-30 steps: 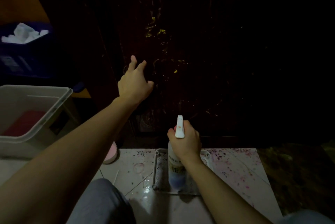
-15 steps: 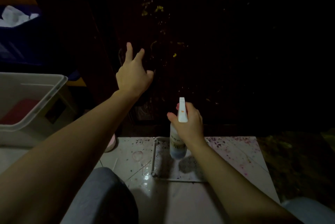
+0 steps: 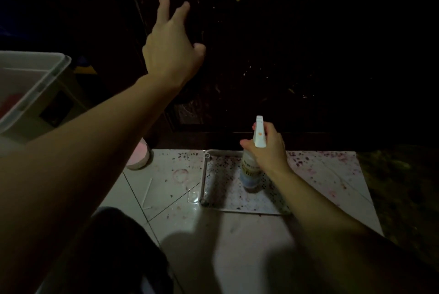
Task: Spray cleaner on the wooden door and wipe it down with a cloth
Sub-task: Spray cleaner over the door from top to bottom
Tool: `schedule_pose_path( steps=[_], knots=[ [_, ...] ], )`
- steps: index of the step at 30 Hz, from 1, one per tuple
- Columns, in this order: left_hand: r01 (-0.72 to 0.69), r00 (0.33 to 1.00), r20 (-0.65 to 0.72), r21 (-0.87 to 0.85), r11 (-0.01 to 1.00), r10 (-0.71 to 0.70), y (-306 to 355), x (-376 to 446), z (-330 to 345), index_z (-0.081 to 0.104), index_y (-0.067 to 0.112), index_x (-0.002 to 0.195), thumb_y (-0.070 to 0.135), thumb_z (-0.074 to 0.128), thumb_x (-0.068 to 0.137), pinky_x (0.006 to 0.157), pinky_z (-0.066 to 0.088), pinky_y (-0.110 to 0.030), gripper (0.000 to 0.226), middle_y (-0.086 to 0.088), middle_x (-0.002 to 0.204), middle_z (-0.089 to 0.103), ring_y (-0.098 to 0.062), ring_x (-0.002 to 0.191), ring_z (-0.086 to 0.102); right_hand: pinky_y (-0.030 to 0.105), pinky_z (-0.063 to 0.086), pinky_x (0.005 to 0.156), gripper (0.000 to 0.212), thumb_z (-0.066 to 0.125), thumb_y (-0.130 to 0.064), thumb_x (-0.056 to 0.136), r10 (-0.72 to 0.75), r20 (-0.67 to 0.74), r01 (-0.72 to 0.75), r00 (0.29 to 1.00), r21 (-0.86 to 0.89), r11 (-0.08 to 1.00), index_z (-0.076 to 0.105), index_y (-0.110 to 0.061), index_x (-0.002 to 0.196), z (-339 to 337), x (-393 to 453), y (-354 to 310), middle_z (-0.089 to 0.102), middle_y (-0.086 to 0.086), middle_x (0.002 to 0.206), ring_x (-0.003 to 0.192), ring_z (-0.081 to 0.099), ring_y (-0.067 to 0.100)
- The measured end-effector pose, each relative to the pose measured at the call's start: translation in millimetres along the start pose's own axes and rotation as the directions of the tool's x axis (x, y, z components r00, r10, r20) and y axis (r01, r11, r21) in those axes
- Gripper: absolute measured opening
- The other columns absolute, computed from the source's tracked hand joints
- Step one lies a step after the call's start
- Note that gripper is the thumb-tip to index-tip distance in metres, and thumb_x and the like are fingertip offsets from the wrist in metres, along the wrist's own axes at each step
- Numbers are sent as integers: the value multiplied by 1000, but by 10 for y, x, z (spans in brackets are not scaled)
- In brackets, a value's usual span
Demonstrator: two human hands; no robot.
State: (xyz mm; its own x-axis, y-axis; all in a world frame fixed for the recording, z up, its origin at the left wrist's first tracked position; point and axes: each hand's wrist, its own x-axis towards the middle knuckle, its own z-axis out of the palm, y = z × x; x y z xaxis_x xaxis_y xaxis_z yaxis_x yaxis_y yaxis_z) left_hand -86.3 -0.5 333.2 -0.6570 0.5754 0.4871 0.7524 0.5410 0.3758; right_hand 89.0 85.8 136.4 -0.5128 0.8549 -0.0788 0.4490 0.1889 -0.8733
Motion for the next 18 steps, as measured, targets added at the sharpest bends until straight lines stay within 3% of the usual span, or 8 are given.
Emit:
schedule_pose_path(
  steps=[5,14,18],
  knots=[
    [-3,999,-34,-3,1000,3,-4,32,66,30,21,149,25,64,86,101,41,-31,72,-5,162,1,-21,135,41,45,50,87,67,79,-28,79,63,17,-63,998,-25,998,46,-15,136,205,73,283,52,12,122,108,54,30],
    [-7,998,-66,31,1000,9,34,33,119,27,22,150,26,63,87,90,32,-19,73,-5,162,-2,-20,136,37,48,45,91,62,79,-15,78,-3,6,3,1000,-35,999,49,-6,131,356,58,375,53,16,119,113,48,36],
    [15,998,-60,19,1000,-14,83,25,87,26,22,151,24,63,87,95,36,-24,74,-4,162,-3,-23,136,37,48,43,97,80,84,-23,72,14,86,-9,996,-62,998,42,-12,139,250,-7,345,49,11,127,119,45,33]
  ],
)
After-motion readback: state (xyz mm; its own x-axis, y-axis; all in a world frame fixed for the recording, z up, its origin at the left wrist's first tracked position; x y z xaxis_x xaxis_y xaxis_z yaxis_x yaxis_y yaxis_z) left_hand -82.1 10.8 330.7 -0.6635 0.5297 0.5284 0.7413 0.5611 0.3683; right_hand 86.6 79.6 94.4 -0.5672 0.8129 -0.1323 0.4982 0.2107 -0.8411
